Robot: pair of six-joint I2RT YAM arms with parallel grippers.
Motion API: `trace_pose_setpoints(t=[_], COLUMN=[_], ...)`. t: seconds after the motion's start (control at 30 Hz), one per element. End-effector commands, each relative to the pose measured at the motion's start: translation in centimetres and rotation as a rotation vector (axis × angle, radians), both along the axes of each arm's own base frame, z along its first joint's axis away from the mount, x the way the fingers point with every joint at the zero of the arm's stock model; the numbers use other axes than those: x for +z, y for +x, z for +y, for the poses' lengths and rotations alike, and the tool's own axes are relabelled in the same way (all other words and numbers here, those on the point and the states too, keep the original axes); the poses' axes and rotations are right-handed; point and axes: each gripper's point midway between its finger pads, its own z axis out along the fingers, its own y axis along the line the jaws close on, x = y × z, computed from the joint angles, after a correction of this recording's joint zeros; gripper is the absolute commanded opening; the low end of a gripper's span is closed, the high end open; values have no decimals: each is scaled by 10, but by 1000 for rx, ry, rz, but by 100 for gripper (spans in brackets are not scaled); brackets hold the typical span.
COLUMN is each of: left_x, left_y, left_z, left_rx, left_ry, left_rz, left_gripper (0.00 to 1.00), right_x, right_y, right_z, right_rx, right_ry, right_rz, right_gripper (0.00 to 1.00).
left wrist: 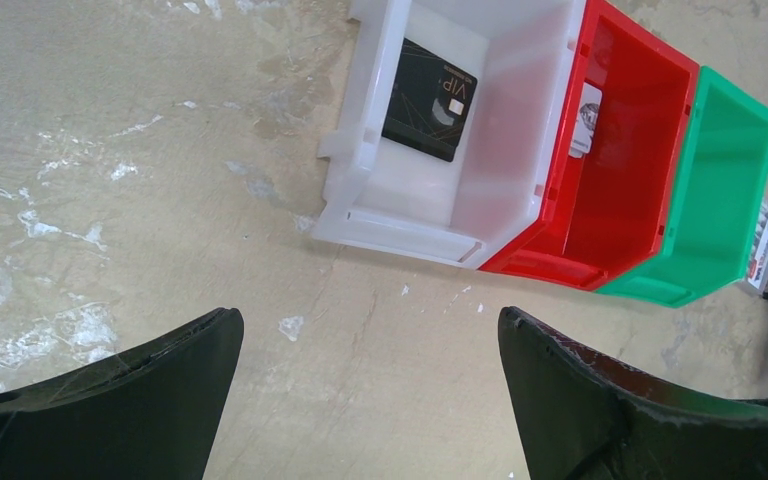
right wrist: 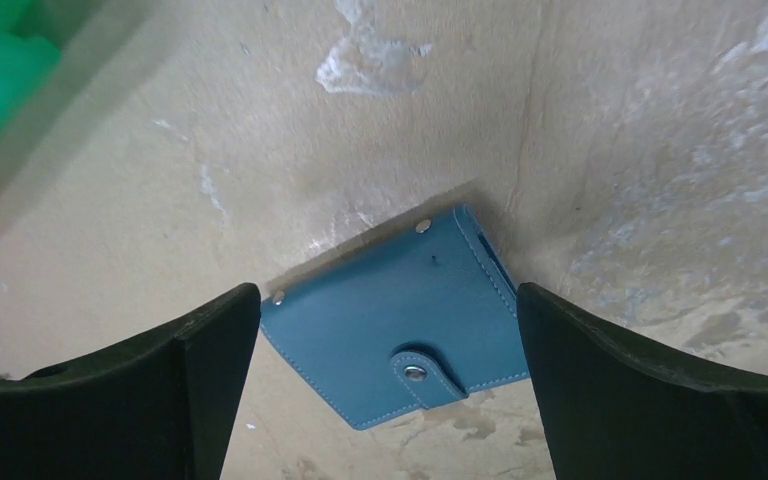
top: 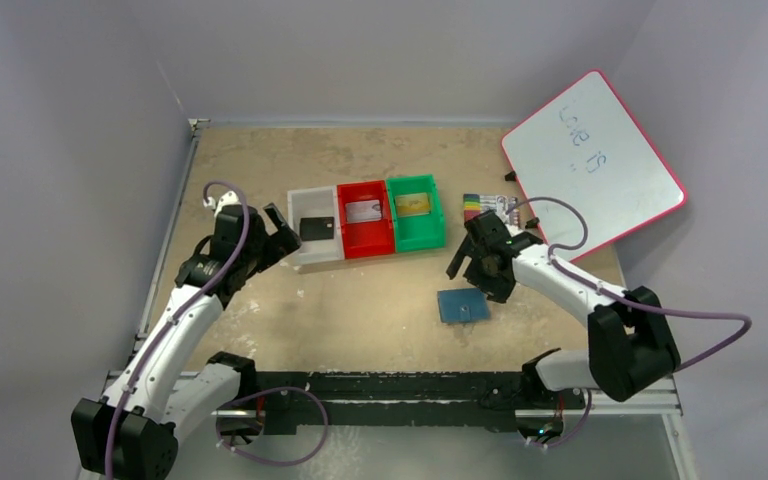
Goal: Take the credit cards out of the card holder
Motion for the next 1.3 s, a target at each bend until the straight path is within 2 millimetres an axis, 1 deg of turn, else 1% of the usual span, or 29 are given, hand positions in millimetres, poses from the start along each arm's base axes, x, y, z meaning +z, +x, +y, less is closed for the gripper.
trace_pose_setpoints(t=[0.0, 0.07, 0.2, 0.33, 0.4, 0.5, 0.53, 0.57, 0.6, 0.63, 0.7, 0.77, 0.8, 0.83, 0.87, 0.93, 1.0, 1.07, 1.1, 1.17, 1.27], left_x=[23, 22, 23, 24, 26, 28, 28, 27, 27, 27, 26, 25, 26, 27, 27, 28, 30, 29, 30, 30, 27], left_y=[4, 3, 2, 1, 1, 0, -1, -2, -2, -3, -4, -3, -2, -2, -2, 0, 1, 0, 0, -1, -4], left_z=[-7, -6, -6, -7, -6, -5, -5, -5, -4, -4, -4, -5, -7, -11, -18, -34, -49, -59, -64, -72, -83], left_rx=[-24, -24, -15, -20, -20, -18, -18, -18, -18, -18, -19, -26, -31, -51, -91, -159, -223, -255, -266, -294, -340], left_ry=[-37, -37, -46, -49, -46, -42, -41, -40, -38, -37, -37, -41, -48, -56, -77, -128, -180, -205, -215, -239, -275], left_rz=[-79, -80, -86, -83, -86, -90, -88, -87, -86, -84, -83, -87, -90, -96, -94, -97, -102, -106, -112, -116, -104], left_gripper=[100, 100, 100, 100, 100, 100, 100, 100, 100, 100, 100, 100, 100, 100, 100, 100, 100, 100, 100, 97, 95], right_x=[-13, -15, -8, 7, 9, 11, 15, 18, 27, 34, 45, 53, 54, 53, 51, 41, 32, 23, 20, 11, 7], right_y=[-5, -5, 8, 22, 23, 20, 20, 15, 18, 19, 24, 28, 24, 20, 17, 6, -5, -13, -13, -19, -24], right_z=[23, 31, 58, 97, 114, 148, 155, 164, 170, 171, 157, 129, 120, 108, 96, 80, 76, 82, 83, 88, 100], right_rx=[83, 127, 266, 471, 546, 669, 688, 712, 712, 697, 622, 499, 464, 428, 387, 350, 332, 341, 345, 361, 393], right_ry=[111, 140, 237, 297, 290, 273, 266, 246, 225, 200, 136, 42, 28, 1, -29, -63, -52, -15, -13, 21, 83], right_rz=[20, 24, -34, -113, -123, -136, -148, -154, -185, -207, -243, -270, -264, -259, -253, -215, -167, -133, -134, -107, -109], right_gripper=[100, 100, 100, 98, 97, 97, 97, 97, 97, 97, 99, 100, 100, 100, 100, 100, 100, 97, 95, 90, 84])
